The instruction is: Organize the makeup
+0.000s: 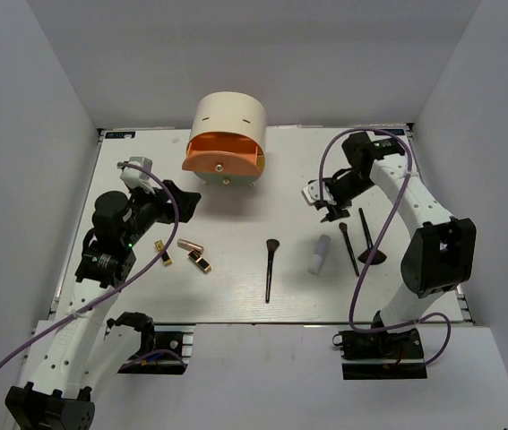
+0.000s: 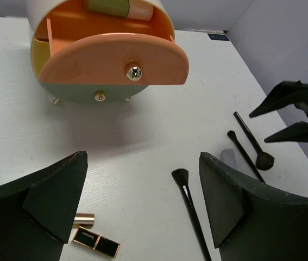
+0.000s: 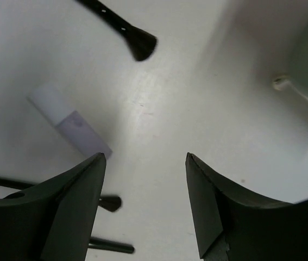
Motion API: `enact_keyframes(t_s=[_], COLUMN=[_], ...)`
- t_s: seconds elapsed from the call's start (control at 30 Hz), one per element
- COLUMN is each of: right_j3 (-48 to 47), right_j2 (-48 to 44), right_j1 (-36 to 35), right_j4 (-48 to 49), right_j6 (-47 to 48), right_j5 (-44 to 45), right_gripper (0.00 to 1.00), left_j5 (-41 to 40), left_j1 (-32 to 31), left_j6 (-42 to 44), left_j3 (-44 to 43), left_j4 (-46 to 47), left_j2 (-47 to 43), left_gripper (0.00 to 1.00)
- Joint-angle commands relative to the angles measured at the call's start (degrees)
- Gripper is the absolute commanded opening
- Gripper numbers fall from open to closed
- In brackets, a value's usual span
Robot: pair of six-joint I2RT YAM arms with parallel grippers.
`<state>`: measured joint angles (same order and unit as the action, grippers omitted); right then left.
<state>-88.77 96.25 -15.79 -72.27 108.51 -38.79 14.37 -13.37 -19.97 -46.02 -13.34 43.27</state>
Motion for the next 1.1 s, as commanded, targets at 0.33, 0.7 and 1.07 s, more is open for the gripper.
enact_keyframes(t_s=[0.33, 0.7, 1.07], right_j3=[15.6, 15.1, 20.9], right_j2=[-3.3, 3.3, 3.2], right_j1=[-6.2, -7.0, -7.3], right_j4=[-3.1, 3.6, 9.0], right_j6=[9.2, 6.3, 6.9], right_j5=[7.2, 11.6, 15.6], right_gripper=[0.63, 0.64, 0.65], left_j5=[1.4, 0.7, -0.1], left_j1=[-0.2, -0.2, 0.4], left_j6=[0.1, -0.2, -0.1], left_j3=[1.9, 3.3, 3.7], left_j4=[2.4, 1.0, 0.4], left_j2=[-1.2, -3.1, -3.2], left_gripper=[0.94, 0.94, 0.94])
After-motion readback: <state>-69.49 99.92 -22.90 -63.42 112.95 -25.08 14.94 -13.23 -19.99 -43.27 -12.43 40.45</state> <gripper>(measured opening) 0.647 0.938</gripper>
